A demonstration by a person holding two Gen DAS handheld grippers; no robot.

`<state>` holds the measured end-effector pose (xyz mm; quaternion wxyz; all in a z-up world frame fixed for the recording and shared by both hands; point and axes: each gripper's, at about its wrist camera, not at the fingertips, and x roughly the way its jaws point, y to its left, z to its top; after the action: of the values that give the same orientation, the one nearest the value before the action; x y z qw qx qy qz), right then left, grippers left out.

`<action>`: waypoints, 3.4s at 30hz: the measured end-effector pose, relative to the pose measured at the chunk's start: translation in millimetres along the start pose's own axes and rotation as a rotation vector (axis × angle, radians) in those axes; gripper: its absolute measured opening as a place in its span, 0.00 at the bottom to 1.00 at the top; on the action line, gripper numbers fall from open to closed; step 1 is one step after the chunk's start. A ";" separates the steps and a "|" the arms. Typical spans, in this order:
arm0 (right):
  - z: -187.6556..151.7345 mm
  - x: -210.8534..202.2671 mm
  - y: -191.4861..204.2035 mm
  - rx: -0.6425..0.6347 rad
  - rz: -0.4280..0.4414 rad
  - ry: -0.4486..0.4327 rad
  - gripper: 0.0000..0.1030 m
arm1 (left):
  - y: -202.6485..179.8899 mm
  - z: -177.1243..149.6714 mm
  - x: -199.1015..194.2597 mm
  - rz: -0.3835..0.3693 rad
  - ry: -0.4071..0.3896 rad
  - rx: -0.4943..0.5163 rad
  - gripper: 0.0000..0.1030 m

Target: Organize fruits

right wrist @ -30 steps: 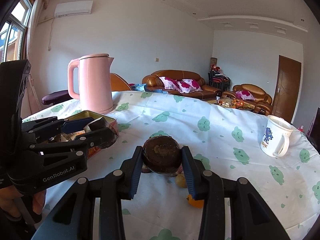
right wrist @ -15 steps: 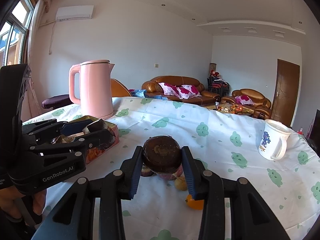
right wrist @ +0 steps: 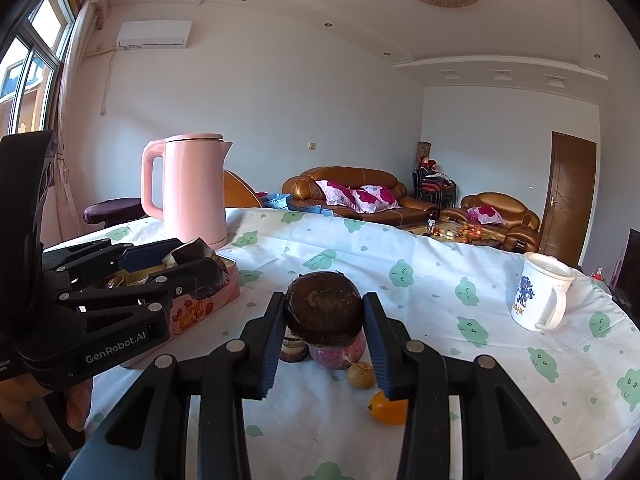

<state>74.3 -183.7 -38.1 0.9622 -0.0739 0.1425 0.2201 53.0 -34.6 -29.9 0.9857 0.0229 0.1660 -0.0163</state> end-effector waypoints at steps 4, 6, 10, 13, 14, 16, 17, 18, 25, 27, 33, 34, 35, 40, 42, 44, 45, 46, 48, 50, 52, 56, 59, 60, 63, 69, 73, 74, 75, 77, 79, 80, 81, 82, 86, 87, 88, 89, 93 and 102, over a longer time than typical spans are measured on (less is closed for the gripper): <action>0.3 -1.9 0.9 -0.004 -0.005 -0.010 0.39 | -0.1 -1.2 -2.8 0.003 -0.013 -0.001 0.41; 0.7 -3.5 1.6 -0.007 -0.011 -0.016 0.39 | 0.6 -1.1 -4.0 0.004 -0.021 -0.004 0.41; 0.8 -8.1 6.2 -0.030 -0.025 -0.036 0.39 | 2.2 -1.1 -7.3 0.009 -0.039 -0.008 0.41; 0.8 -10.8 10.8 -0.053 -0.033 -0.046 0.39 | 3.0 -0.6 -8.5 0.015 -0.051 -0.002 0.41; 0.8 -10.3 12.1 -0.060 -0.033 -0.044 0.39 | 4.4 -0.5 -8.0 0.016 -0.052 -0.004 0.41; 1.6 -8.1 14.7 -0.074 -0.028 -0.036 0.39 | 5.9 -0.6 -8.5 0.021 -0.052 -0.003 0.41; 1.9 -6.8 15.9 -0.079 -0.026 -0.034 0.39 | 7.0 -0.6 -8.2 0.024 -0.050 -0.002 0.41; 2.7 -5.5 16.6 -0.080 -0.022 -0.032 0.39 | 8.7 -0.7 -8.5 0.025 -0.050 -0.005 0.41; 18.0 3.8 26.4 -0.093 0.036 -0.021 0.39 | 26.2 -1.0 -10.1 0.053 -0.035 -0.036 0.41; 25.5 5.8 32.2 -0.107 0.056 -0.024 0.39 | 34.5 0.4 -10.9 0.069 -0.031 -0.045 0.41; 46.6 18.3 51.7 -0.148 0.119 -0.027 0.39 | 61.9 1.5 -11.4 0.122 -0.013 -0.076 0.41; 49.7 21.4 54.6 -0.152 0.129 -0.025 0.39 | 66.5 0.6 -11.4 0.132 -0.009 -0.081 0.41; 52.9 24.8 57.2 -0.153 0.139 -0.021 0.39 | 71.4 -0.1 -10.7 0.143 -0.001 -0.086 0.41; 64.6 41.1 72.1 -0.174 0.170 -0.007 0.39 | 92.8 -4.1 -7.4 0.186 0.038 -0.107 0.41; 67.7 47.4 79.2 -0.184 0.186 0.002 0.39 | 100.3 -5.4 -6.5 0.201 0.050 -0.112 0.41; 69.9 53.1 86.9 -0.197 0.198 0.009 0.39 | 106.6 -6.7 -5.6 0.212 0.061 -0.117 0.41; 70.2 56.3 90.9 -0.205 0.204 0.013 0.39 | 109.6 -7.5 -5.1 0.218 0.067 -0.119 0.41; 70.4 59.1 94.4 -0.213 0.210 0.017 0.39 | 112.8 -8.3 -4.0 0.222 0.073 -0.121 0.41; 70.3 63.9 100.9 -0.225 0.220 0.028 0.39 | 116.1 -10.9 -3.8 0.228 0.085 -0.128 0.41; 70.2 69.7 107.4 -0.236 0.229 0.039 0.39 | 120.3 -13.6 -2.8 0.234 0.095 -0.134 0.41; 68.8 75.1 114.3 -0.247 0.235 0.051 0.39 | 124.4 -15.5 -1.6 0.234 0.102 -0.138 0.41; 62.2 84.9 123.6 -0.243 0.256 0.080 0.39 | 129.4 -18.8 0.8 0.237 0.118 -0.144 0.41; 57.0 93.2 130.6 -0.236 0.276 0.107 0.39 | 133.6 -20.0 3.2 0.232 0.134 -0.152 0.41; 55.1 95.3 132.5 -0.234 0.281 0.115 0.39 | 135.1 -19.8 4.2 0.231 0.139 -0.153 0.41; 48.8 99.9 137.6 -0.232 0.293 0.139 0.39 | 138.4 -20.3 5.0 0.226 0.147 -0.160 0.41; 41.4 105.9 143.9 -0.242 0.309 0.181 0.39 | 140.9 -20.9 9.3 0.214 0.166 -0.162 0.41; 37.3 111.5 148.0 -0.255 0.314 0.211 0.39 | 143.1 -21.3 12.8 0.204 0.185 -0.169 0.41; 36.4 113.0 148.9 -0.256 0.316 0.217 0.39 | 144.1 -21.7 13.4 0.200 0.190 -0.173 0.41; 35.1 114.6 149.5 -0.255 0.319 0.225 0.39 | 144.7 -21.8 14.0 0.197 0.195 -0.177 0.41; 32.6 116.7 150.5 -0.255 0.326 0.237 0.39 | 144.5 -21.9 15.2 0.194 0.201 -0.177 0.41; 29.6 119.0 152.3 -0.263 0.335 0.250 0.39 | 143.7 -21.9 15.9 0.194 0.206 -0.172 0.41; 28.0 119.3 153.5 -0.270 0.337 0.255 0.39 | 143.3 -21.7 16.2 0.194 0.207 -0.171 0.41; 26.7 119.5 154.8 -0.276 0.337 0.258 0.39 | 143.0 -21.6 16.5 0.193 0.210 -0.169 0.41; 25.8 119.6 155.4 -0.278 0.339 0.261 0.39 | 142.7 -21.4 17.0 0.192 0.212 -0.169 0.41; 23.5 121.0 156.2 -0.277 0.339 0.267 0.39 | 143.8 -21.7 18.1 0.190 0.220 -0.174 0.41; 22.8 121.7 156.2 -0.276 0.339 0.271 0.39 | 144.1 -21.8 18.6 0.190 0.223 -0.177 0.41; 22.0 122.5 156.0 -0.276 0.337 0.273 0.39 | 144.3 -21.9 19.0 0.190 0.225 -0.178 0.41; 21.2 122.6 156.3 -0.277 0.335 0.275 0.39 | 144.2 -22.1 19.4 0.188 0.228 -0.178 0.41; 20.7 123.7 157.7 -0.283 0.331 0.279 0.39 | 142.8 -21.8 19.2 0.189 0.227 -0.170 0.43; 20.6 119.9 158.3 -0.299 0.302 0.260 0.59 | 142.6 -20.3 9.1 0.209 0.178 -0.191 0.60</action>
<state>112.4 10.1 -67.9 0.8704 -0.2208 0.2402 0.3686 60.6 108.5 -46.4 0.9611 -0.0525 0.2501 0.1043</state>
